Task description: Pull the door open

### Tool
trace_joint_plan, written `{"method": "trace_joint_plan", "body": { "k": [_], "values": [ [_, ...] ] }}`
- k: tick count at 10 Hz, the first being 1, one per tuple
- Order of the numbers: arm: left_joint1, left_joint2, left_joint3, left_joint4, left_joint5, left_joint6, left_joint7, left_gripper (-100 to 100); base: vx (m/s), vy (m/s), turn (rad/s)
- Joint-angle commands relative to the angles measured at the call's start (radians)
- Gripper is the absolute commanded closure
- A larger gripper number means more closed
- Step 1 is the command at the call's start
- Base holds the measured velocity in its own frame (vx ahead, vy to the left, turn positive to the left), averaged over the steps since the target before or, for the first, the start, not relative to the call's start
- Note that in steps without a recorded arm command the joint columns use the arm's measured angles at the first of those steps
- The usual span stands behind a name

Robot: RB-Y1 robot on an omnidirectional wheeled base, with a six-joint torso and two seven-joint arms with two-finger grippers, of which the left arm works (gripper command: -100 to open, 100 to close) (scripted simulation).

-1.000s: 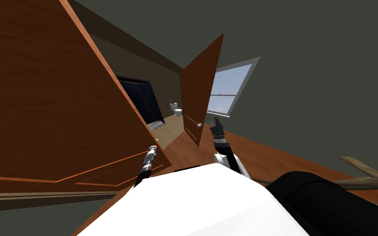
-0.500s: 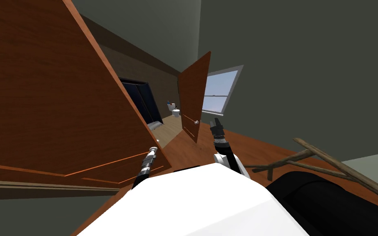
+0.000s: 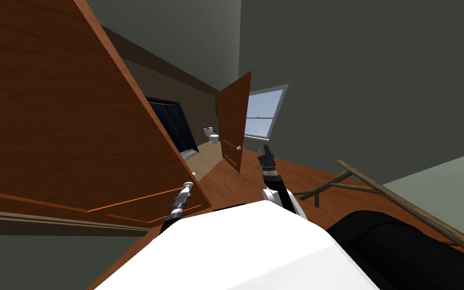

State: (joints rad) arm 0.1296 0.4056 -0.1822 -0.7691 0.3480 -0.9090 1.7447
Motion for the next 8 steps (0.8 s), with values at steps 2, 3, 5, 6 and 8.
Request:
{"method": "trace_joint_plan", "body": {
  "k": [2,3,5,6,8],
  "values": [
    [0.017,0.024,-0.018,0.002,-0.013,-0.038,0.03,100,-0.228,0.044,-0.149],
    [0.025,0.033,-0.025,0.003,-0.019,-0.053,0.042,100,-0.218,0.047,-0.104],
    [0.039,0.052,-0.04,0.007,-0.03,-0.081,0.066,100,-0.196,0.05,-0.111],
    [0.046,0.06,-0.048,0.008,-0.035,-0.095,0.078,100,-0.205,0.069,-0.128],
    [0.059,0.077,-0.061,0.012,-0.045,-0.121,0.099,100,-0.21,0.038,-0.109]
  ]
}}
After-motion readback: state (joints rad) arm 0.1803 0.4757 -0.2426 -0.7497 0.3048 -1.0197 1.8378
